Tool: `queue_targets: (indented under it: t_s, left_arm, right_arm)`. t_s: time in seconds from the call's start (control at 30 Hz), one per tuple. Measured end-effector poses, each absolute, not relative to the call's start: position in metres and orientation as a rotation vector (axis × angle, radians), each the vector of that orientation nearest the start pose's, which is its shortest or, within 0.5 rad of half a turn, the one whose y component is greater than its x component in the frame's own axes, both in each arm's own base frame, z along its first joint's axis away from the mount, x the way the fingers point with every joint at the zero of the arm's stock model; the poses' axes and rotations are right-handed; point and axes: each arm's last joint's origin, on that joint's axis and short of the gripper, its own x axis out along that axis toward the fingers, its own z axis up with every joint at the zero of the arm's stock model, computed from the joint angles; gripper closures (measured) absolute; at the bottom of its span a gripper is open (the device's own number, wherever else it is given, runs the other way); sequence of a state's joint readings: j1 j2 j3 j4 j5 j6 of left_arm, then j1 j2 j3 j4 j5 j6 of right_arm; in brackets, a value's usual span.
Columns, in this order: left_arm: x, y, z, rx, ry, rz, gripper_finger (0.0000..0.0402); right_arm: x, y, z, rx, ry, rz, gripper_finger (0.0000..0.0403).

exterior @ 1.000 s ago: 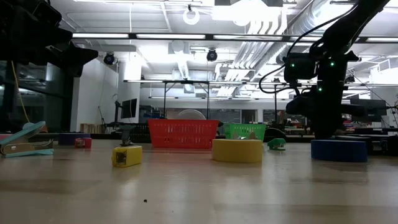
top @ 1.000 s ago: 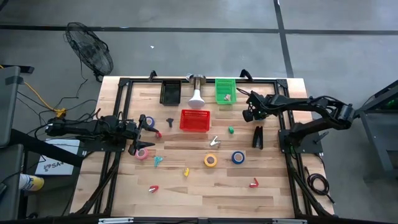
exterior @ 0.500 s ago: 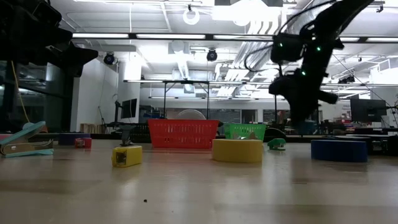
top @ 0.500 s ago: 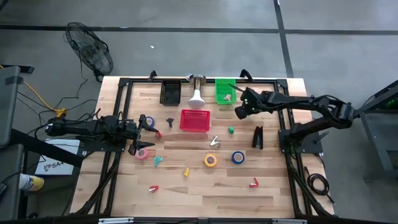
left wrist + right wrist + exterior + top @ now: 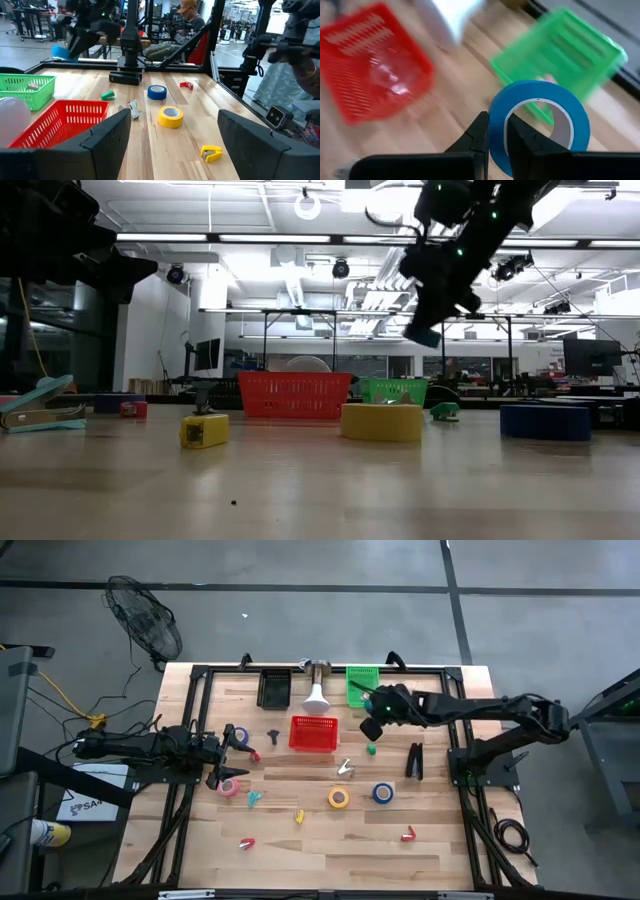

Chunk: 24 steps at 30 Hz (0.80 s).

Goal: Pick and place Stapler, Stapler remover, tape
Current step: Put the light blue tape into the black basket

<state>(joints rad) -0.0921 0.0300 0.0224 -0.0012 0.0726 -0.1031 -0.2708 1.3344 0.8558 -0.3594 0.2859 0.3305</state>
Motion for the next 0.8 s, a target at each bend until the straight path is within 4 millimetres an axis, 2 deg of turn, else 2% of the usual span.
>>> queue_targets:
  t_s: [0.13,0.23,0.6,0.8]
  left_arm:
    - [0.095,-0.013,0.174,-0.362,0.089,-0.229,0.0108]
    - [0.095,-0.013,0.176,-0.441,0.080,-0.237,0.0108]
    - [0.095,-0.013,0.176,-0.450,0.082,-0.220,0.0108]
    - [0.095,-0.009,0.177,-0.456,0.043,-0.095,0.0108]
  right_arm:
    - [0.264,-0.067,0.235,0.229,0.694,-0.581,0.0372]
    - [0.268,-0.059,0.237,0.198,0.672,-0.542,0.0372]
    - [0.275,-0.038,0.242,0.125,0.622,-0.499,0.0372]
    - [0.282,-0.031,0.249,0.050,0.542,-0.420,0.0372]
